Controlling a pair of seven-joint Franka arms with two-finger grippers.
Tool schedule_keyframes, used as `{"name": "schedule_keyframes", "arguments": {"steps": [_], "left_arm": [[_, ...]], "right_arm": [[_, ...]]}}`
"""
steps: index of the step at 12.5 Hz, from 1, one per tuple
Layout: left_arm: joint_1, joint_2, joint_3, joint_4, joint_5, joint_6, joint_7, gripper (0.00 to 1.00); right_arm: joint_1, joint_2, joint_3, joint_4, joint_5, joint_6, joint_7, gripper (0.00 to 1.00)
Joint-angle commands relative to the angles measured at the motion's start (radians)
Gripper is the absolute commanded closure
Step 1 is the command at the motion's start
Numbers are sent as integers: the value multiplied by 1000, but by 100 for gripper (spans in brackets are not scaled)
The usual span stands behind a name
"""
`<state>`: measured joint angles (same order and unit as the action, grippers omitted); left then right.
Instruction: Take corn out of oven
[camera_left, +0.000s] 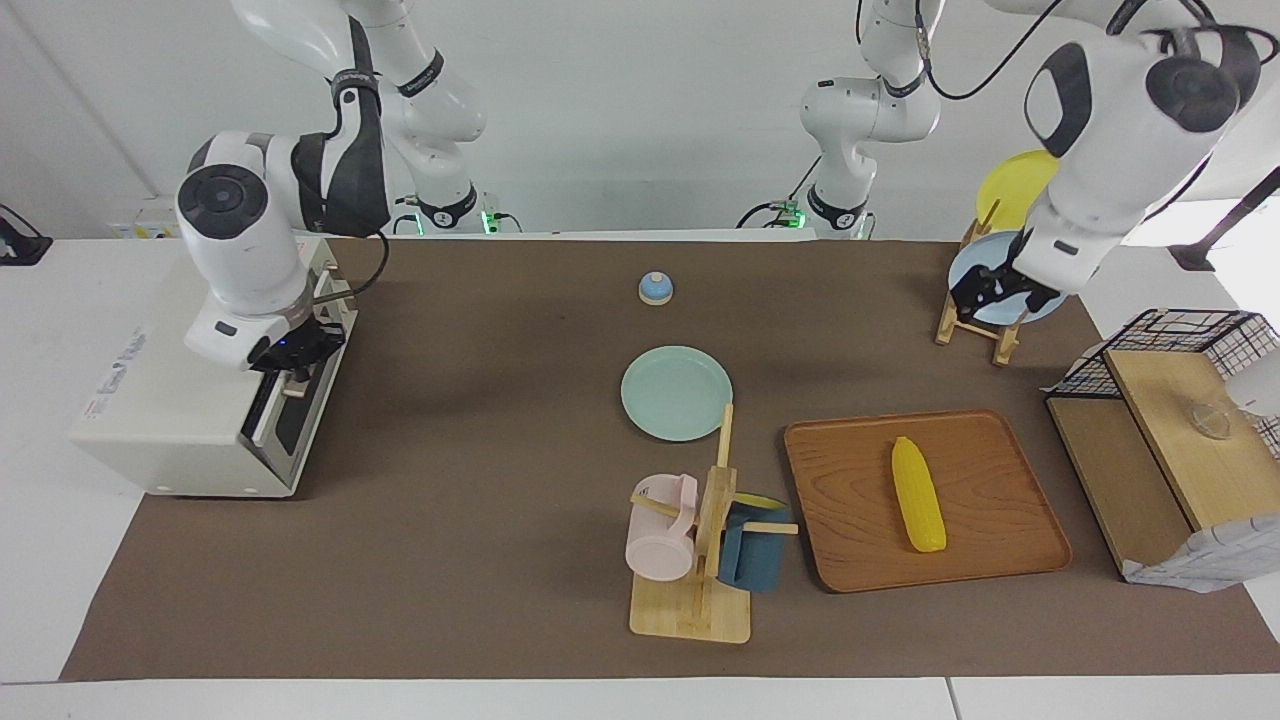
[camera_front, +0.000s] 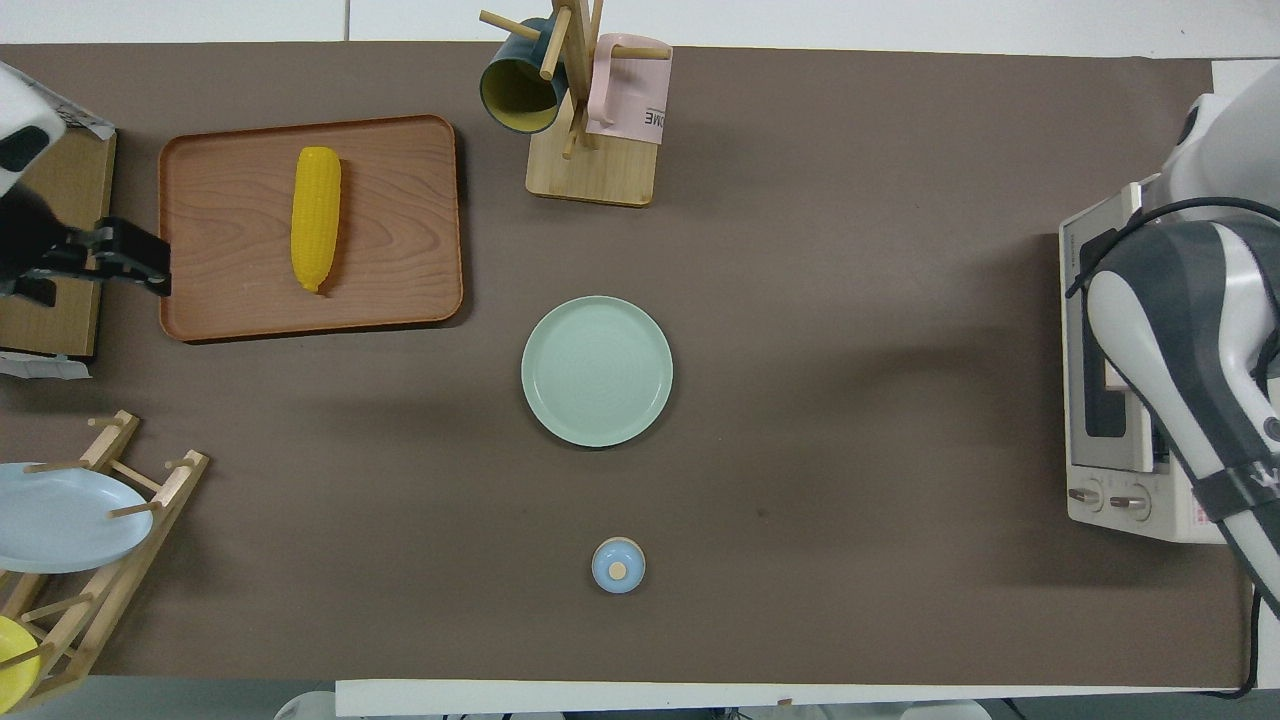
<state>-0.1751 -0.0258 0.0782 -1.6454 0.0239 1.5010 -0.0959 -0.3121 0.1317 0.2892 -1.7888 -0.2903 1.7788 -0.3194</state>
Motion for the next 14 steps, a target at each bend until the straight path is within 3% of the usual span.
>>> {"name": "schedule_keyframes", "arguments": {"steps": [1, 4, 9, 14], "left_arm": [[54, -78, -9, -34, -53, -30, 160, 0], [40, -80, -15, -27, -48, -13, 173, 0], [40, -80, -15, -30, -48, -2, 176, 0], [42, -83, -17, -19, -32, -19, 177, 0]], "right_arm": [[-5, -15, 4, 37, 75, -77, 0, 5], [-25, -82, -11, 132, 244, -111, 74, 0], [-27, -73, -12, 434, 234, -405, 178, 0], [-64, -101, -10, 351, 215, -381, 195, 0]]}}
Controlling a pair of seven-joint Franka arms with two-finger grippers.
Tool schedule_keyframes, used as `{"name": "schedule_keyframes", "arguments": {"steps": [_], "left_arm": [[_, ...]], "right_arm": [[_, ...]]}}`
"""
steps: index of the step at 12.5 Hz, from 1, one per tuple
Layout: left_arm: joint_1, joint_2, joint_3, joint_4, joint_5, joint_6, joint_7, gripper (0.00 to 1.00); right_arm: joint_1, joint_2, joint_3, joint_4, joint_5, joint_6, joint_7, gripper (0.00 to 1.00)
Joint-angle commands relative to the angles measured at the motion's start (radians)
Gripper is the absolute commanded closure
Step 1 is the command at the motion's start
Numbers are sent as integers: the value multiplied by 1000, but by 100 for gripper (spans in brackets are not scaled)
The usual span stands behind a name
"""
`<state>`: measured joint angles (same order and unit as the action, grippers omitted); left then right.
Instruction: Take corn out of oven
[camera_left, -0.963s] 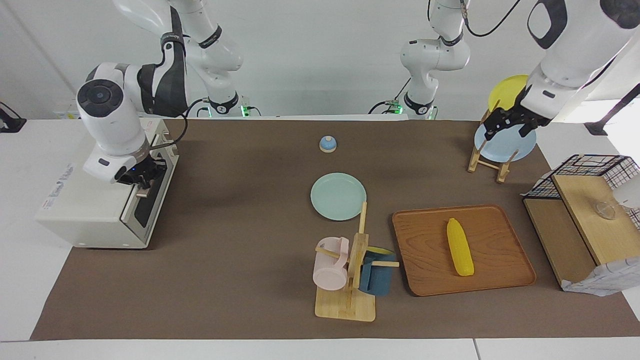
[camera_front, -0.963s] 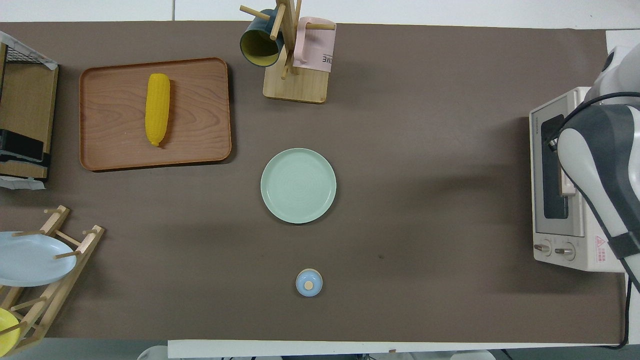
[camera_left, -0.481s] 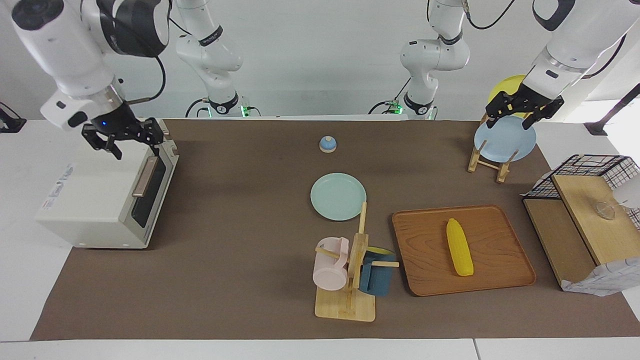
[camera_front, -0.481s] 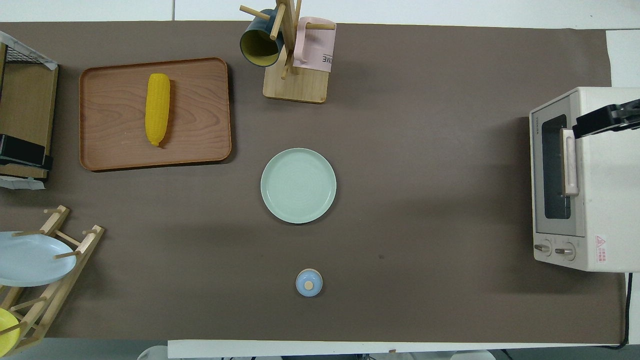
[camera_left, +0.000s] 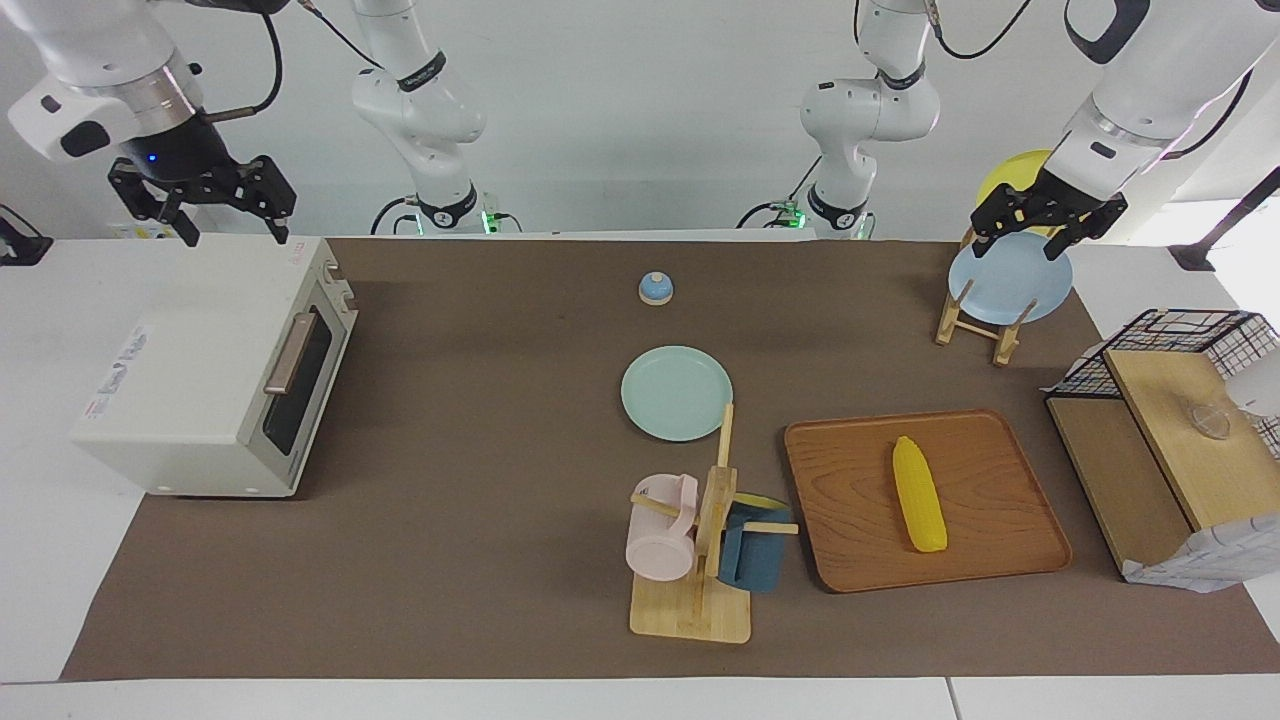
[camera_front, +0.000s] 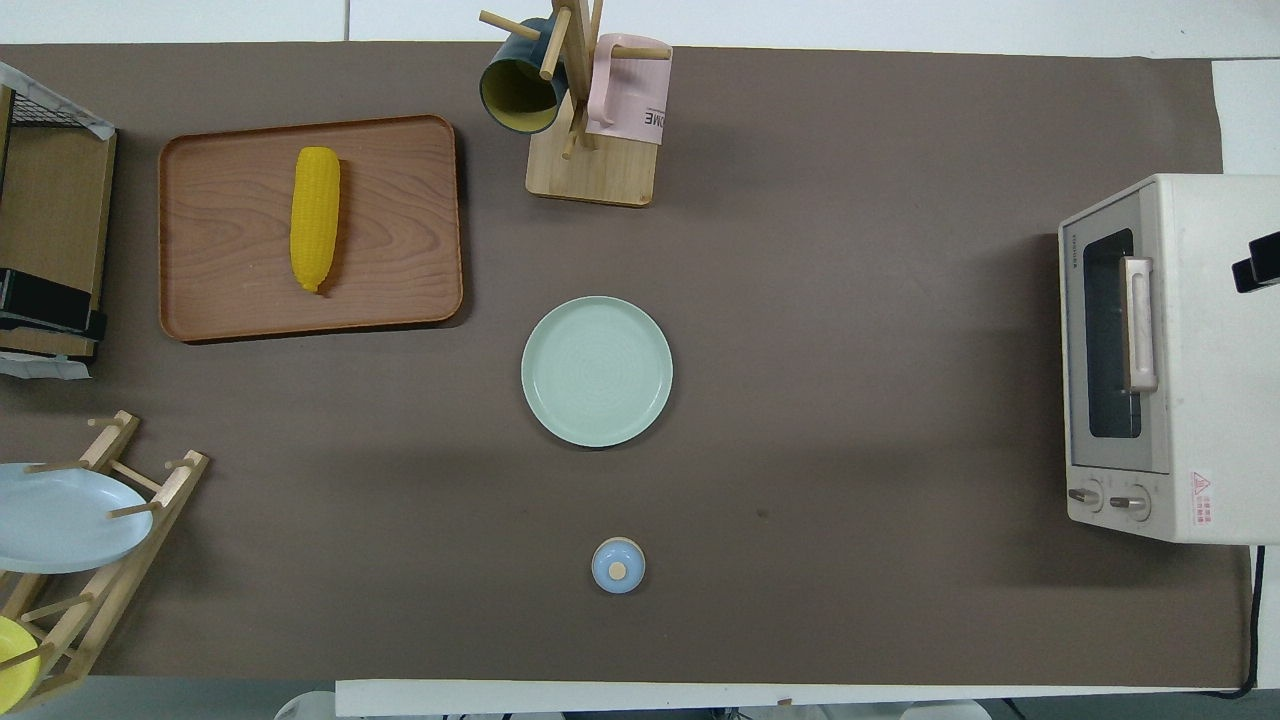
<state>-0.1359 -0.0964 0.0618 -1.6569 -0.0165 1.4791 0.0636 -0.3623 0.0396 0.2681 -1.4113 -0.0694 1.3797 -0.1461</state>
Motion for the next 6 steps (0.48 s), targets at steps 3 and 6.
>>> {"name": "schedule_keyframes", "arguments": {"steps": [3, 6], "left_arm": [[6, -13, 0, -7, 9, 4, 19, 0], [4, -13, 0, -9, 9, 1, 19, 0]], "right_arm": [[276, -43, -253, -43, -15, -7, 25, 0], [344, -59, -313, -69, -4, 2, 26, 0]]}}
